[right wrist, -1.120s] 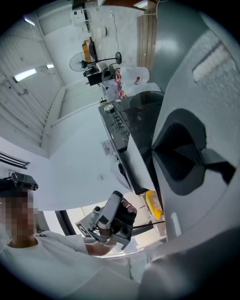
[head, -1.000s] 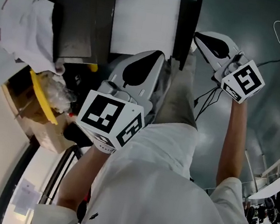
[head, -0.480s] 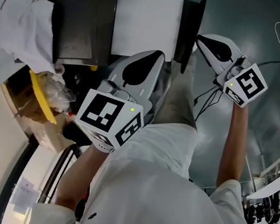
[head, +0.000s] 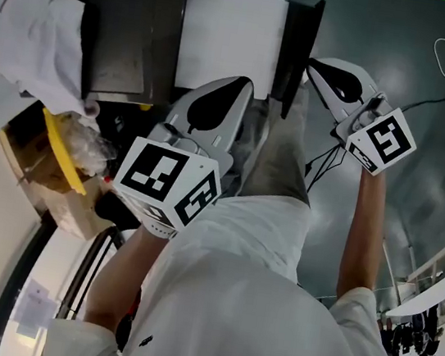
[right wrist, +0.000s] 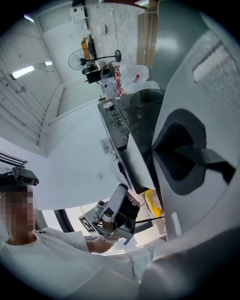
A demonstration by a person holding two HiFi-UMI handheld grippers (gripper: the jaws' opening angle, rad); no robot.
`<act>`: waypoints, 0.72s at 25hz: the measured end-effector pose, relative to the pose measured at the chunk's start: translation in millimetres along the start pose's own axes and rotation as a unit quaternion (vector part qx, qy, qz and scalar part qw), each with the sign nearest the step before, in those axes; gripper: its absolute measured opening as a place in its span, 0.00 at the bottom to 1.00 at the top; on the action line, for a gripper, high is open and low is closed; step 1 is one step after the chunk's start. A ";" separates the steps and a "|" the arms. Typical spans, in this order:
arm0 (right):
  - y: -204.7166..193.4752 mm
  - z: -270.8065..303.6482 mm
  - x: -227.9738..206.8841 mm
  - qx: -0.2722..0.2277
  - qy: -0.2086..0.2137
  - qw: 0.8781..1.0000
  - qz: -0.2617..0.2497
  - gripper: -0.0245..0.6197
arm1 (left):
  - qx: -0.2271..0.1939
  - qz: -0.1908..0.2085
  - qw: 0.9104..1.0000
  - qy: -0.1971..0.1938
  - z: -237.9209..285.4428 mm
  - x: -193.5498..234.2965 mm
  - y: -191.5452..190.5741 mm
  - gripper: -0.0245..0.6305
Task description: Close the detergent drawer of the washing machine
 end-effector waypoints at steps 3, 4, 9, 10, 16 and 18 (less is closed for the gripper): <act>1.8 7.4 1.7 0.003 0.014 1.000 -0.004 0.03 | 0.001 0.005 1.000 0.005 -1.1 -0.5 2.3 0.06; 2.0 8.4 1.2 0.005 0.018 1.000 -0.005 0.03 | 0.000 0.005 1.000 0.006 -2.0 0.2 3.0 0.06; 3.0 13.0 2.4 -0.005 0.031 0.999 0.005 0.04 | -0.003 -0.008 1.000 0.017 -5.1 10.6 0.8 0.06; 5.1 14.6 2.9 -0.010 0.040 0.999 0.006 0.04 | -0.004 -0.010 1.000 0.018 -4.7 10.6 0.4 0.06; 21.5 33.3 6.8 -0.005 0.079 0.997 -0.016 0.04 | -0.014 -0.020 0.999 0.022 -6.3 10.2 6.1 0.06; 21.7 35.9 7.6 -0.004 0.083 0.996 -0.013 0.04 | -0.016 -0.025 0.999 0.023 -8.1 14.3 6.1 0.06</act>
Point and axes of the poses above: the fingertips, and each gripper's own axes: z forward along the fingers, x to its left, y out of its top, the point moved 6 cm from there along -z, backward along the fingers, and after that the axes turned 12 degrees about x, right-handed, at the moved point
